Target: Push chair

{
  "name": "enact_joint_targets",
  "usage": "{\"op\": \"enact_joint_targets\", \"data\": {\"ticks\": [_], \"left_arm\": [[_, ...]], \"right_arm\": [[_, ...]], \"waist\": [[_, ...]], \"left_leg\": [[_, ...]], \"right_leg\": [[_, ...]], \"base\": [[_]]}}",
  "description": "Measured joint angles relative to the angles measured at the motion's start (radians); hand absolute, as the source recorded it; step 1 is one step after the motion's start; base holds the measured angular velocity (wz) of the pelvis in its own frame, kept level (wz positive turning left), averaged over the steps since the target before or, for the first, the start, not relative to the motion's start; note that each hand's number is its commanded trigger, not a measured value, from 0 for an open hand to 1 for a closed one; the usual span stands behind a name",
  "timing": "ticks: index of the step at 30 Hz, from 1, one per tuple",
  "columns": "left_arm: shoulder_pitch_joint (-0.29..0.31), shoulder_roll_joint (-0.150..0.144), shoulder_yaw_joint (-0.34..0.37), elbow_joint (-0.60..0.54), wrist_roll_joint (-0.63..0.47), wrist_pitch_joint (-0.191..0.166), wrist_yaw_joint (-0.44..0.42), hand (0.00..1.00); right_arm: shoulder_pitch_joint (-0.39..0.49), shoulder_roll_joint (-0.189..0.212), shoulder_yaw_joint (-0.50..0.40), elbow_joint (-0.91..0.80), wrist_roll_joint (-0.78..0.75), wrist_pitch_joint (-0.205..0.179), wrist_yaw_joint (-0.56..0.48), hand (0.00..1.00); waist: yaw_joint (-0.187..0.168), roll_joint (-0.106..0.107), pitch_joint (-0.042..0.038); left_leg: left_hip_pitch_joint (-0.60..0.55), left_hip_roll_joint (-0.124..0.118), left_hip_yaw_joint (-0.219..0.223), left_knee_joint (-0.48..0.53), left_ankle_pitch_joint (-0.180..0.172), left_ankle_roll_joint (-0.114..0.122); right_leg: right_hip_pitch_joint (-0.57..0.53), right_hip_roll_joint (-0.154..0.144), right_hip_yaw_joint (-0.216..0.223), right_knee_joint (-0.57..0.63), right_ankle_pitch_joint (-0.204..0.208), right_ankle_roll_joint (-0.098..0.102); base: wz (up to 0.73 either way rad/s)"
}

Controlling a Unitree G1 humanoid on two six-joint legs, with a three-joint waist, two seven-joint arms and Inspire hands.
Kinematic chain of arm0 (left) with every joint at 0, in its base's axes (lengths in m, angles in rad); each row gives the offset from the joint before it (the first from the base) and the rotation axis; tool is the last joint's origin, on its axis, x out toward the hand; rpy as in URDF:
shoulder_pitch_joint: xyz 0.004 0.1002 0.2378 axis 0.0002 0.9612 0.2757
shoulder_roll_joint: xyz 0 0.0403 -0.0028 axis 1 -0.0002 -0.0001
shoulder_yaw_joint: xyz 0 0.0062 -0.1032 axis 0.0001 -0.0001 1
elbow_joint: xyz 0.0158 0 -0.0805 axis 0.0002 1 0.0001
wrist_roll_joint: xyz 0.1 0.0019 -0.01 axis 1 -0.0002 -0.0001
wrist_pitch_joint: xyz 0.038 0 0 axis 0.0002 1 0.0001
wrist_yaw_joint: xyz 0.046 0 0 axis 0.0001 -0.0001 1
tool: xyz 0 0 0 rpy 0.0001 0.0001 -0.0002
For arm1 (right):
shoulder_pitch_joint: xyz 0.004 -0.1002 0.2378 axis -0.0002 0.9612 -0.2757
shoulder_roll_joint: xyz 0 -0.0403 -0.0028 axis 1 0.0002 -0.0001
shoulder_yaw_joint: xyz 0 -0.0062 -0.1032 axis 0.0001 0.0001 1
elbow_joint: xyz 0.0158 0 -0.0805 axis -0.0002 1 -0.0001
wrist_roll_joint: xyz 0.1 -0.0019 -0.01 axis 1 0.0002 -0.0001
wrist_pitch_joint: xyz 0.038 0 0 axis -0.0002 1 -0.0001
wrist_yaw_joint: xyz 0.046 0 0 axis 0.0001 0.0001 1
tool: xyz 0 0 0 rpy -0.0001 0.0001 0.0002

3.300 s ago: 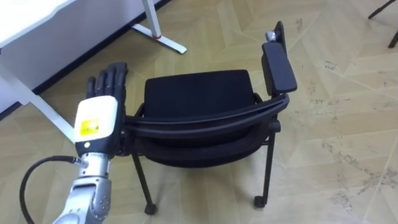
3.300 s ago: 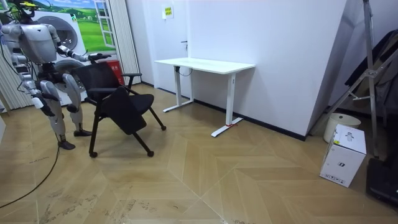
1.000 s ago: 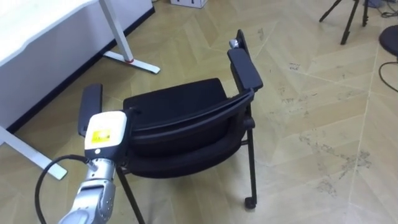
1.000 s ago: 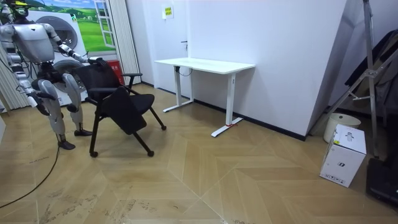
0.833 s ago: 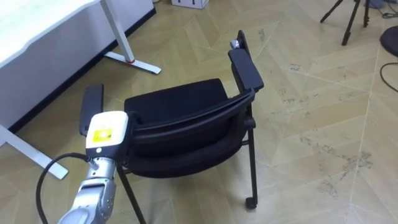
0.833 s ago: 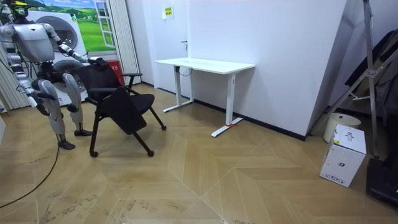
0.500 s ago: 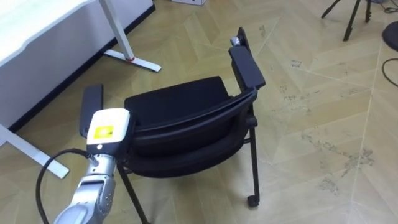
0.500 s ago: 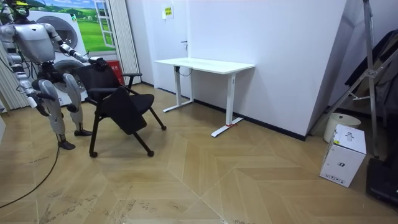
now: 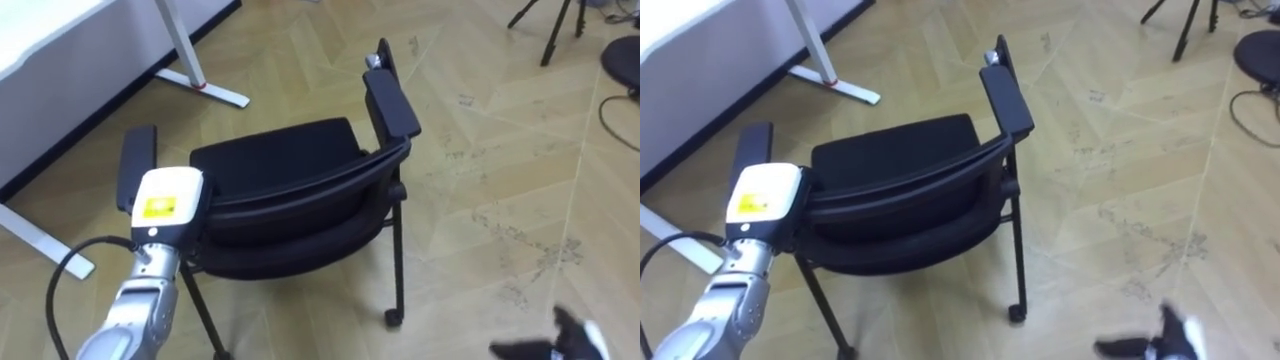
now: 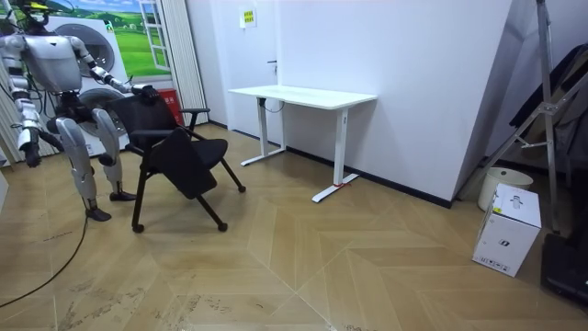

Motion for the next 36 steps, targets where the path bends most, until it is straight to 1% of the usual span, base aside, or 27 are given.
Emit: {"op": "enact_joint_targets", "data": {"ticks": [1,3,4,5,6,8,12,14,15,17,19,21,23,24,28,30,31,33,35,36], "left_arm": [[0.0,0.0,0.0,0.001,0.001,0.0,0.0,1.0],[-0.001,0.0,0.001,0.0,0.001,0.002,-0.006,1.0],[-0.003,0.0,0.001,0.001,0.001,0.004,-0.012,1.0],[-0.004,0.0,0.0,-0.001,0.0,0.005,-0.018,1.0],[-0.005,0.0,0.0,-0.002,-0.001,0.006,-0.019,1.0],[-0.004,0.0,-0.008,-0.013,-0.001,0.017,-0.024,1.0],[-0.002,0.0,-0.01,-0.032,-0.002,0.027,-0.042,1.0],[-0.009,0.002,-0.022,-0.043,-0.002,0.035,-0.058,1.0],[-0.012,0.002,-0.025,-0.044,-0.002,0.037,-0.059,1.0],[-0.019,0.002,-0.03,-0.057,0.007,0.039,-0.076,1.0],[-0.02,0.003,-0.03,-0.078,0.018,0.042,-0.099,1.0],[-0.021,0.013,-0.042,-0.095,0.019,0.049,-0.107,1.0],[-0.021,0.03,-0.058,-0.121,0.02,0.06,-0.125,1.0],[-0.021,0.032,-0.061,-0.126,0.023,0.063,-0.127,1.0],[-0.023,0.031,-0.071,-0.126,0.023,0.067,-0.132,1.0],[-0.026,0.031,-0.075,-0.127,0.023,0.067,-0.137,1.0],[-0.027,0.03,-0.075,-0.127,0.023,0.066,-0.138,1.0],[-0.033,0.029,-0.076,-0.127,0.02,0.061,-0.144,1.0],[-0.036,0.029,-0.079,-0.13,0.018,0.059,-0.147,1.0],[-0.036,0.029,-0.079,-0.13,0.018,0.058,-0.148,1.0]], "right_arm": [[-0.004,0.0,-0.001,-0.035,-0.04,0.0,-0.023,0.0],[-0.014,0.0,0.001,-0.093,-0.1,0.0,-0.06,0.0],[-0.022,0.0,0.003,-0.128,-0.121,0.0,-0.088,0.0],[-0.028,0.0,0.007,-0.163,-0.131,-0.001,-0.116,0.0],[-0.032,-0.001,0.011,-0.181,-0.131,-0.001,-0.131,0.0],[-0.036,-0.008,0.045,-0.241,-0.144,-0.001,-0.171,0.0],[-0.034,-0.013,0.117,-0.373,-0.223,0.002,-0.174,0.0],[-0.033,-0.019,0.174,-0.459,-0.279,0.002,-0.174,0.0],[-0.034,-0.019,0.188,-0.478,-0.305,0.002,-0.175,0.0],[-0.035,-0.019,0.228,-0.547,-0.401,0.002,-0.175,0.0],[-0.035,-0.019,0.242,-0.59,-0.459,0.0,-0.174,0.0],[-0.037,-0.023,0.255,-0.618,-0.475,0.002,-0.174,0.0],[-0.038,-0.035,0.284,-0.647,-0.481,0.002,-0.167,0.0],[-0.038,-0.036,0.293,-0.667,-0.493,0.002,-0.166,0.0],[-0.066,-0.037,0.318,-0.693,-0.522,0.001,-0.164,0.0],[-0.066,-0.04,0.327,-0.721,-0.537,0.001,-0.16,0.0],[-0.066,-0.046,0.34,-0.745,-0.554,0.001,-0.158,0.0],[-0.066,-0.071,0.363,-0.789,-0.6,-0.006,-0.15,0.0],[-0.066,-0.093,0.383,-0.819,-0.613,-0.008,-0.136,0.0],[-0.066,-0.098,0.388,-0.822,-0.621,-0.01,-0.128,0.0]], "waist": [[0.004,-0.003,-0.0008],[0.006,0.001,-0.0037],[0.007,-0.001,-0.0026],[0.018,0.001,-0.0039],[0.026,-0.002,-0.0021],[0.028,-0.004,-0.0017],[0.041,-0.007,0.0001],[0.054,-0.011,0.0005],[0.054,-0.012,-0.0007],[0.065,-0.02,0.0004],[0.073,-0.025,-0.0024],[0.083,-0.038,-0.0025],[0.089,-0.056,-0.0029],[0.091,-0.058,-0.0032],[0.094,-0.056,-0.0031],[0.102,-0.055,-0.0024],[0.106,-0.051,-0.0001],[0.109,-0.043,0.0049],[0.11,-0.037,0.0078],[0.111,-0.036,0.0075]], "left_leg": [[0.002,0.0,0.001,0.0,0.0,0.0],[0.001,0.0,0.004,0.003,0.0,0.0],[0.001,0.0,0.009,0.003,0.0,0.0],[0.002,0.002,0.025,0.003,0.0,0.0],[0.002,0.003,0.028,0.003,0.0,0.0],[0.002,0.003,0.031,0.002,0.0,0.0],[0.003,0.003,0.043,0.001,0.0,0.0],[0.0,0.003,0.046,0.002,0.0,0.0],[0.0,0.003,0.046,0.003,0.0,0.0],[-0.001,0.003,0.045,0.003,0.0,0.0],[-0.001,0.003,0.043,0.003,0.0,0.0],[-0.001,0.004,0.042,0.003,0.0,0.0],[-0.004,0.005,0.042,0.003,0.0,0.0],[-0.003,0.004,0.042,0.003,-0.001,0.0],[0.001,0.004,0.042,0.002,-0.004,0.005],[0.003,0.004,0.042,0.002,-0.004,0.005],[0.003,0.004,0.042,0.002,-0.004,0.005],[0.001,0.004,0.042,0.002,-0.004,0.005],[-0.001,0.004,0.042,0.002,-0.004,0.005],[-0.001,0.005,0.042,0.002,-0.004,0.005]], "right_leg": [[0.001,0.0,0.004,0.0,0.0,0.0],[-0.002,0.001,0.009,0.002,0.001,-0.001],[-0.003,0.001,0.011,0.004,0.001,-0.001],[-0.008,0.001,0.02,0.007,0.001,-0.001],[-0.013,0.002,0.027,0.008,0.001,-0.001],[-0.012,0.002,0.029,0.011,0.001,-0.002],[-0.019,0.001,0.039,0.018,0.001,-0.001],[-0.021,0.001,0.043,0.02,0.0,-0.001],[-0.023,0.001,0.042,0.02,0.0,-0.001],[-0.026,0.001,0.042,0.024,0.0,-0.001],[-0.026,0.001,0.042,0.023,0.0,-0.001],[-0.025,0.001,0.041,0.023,0.0,-0.001],[-0.025,0.002,0.041,0.021,0.001,-0.001],[-0.026,0.001,0.04,0.021,0.001,-0.001],[-0.02,0.001,0.04,0.019,0.001,-0.001],[-0.019,0.001,0.042,0.019,0.001,-0.001],[-0.019,0.001,0.042,0.019,0.001,-0.001],[-0.018,0.001,0.037,0.017,0.001,-0.001],[-0.019,0.001,0.033,0.015,0.001,-0.001],[-0.019,0.001,0.033,0.014,0.001,-0.001]], "base": [[-0.08],[-0.08],[-0.1],[-0.17],[-0.19],[-0.05],[-0.07],[-0.05],[0.0],[0.0],[0.0],[0.0],[0.0],[0.0],[0.0],[-0.02],[0.0],[0.05],[0.06],[0.0]]}}
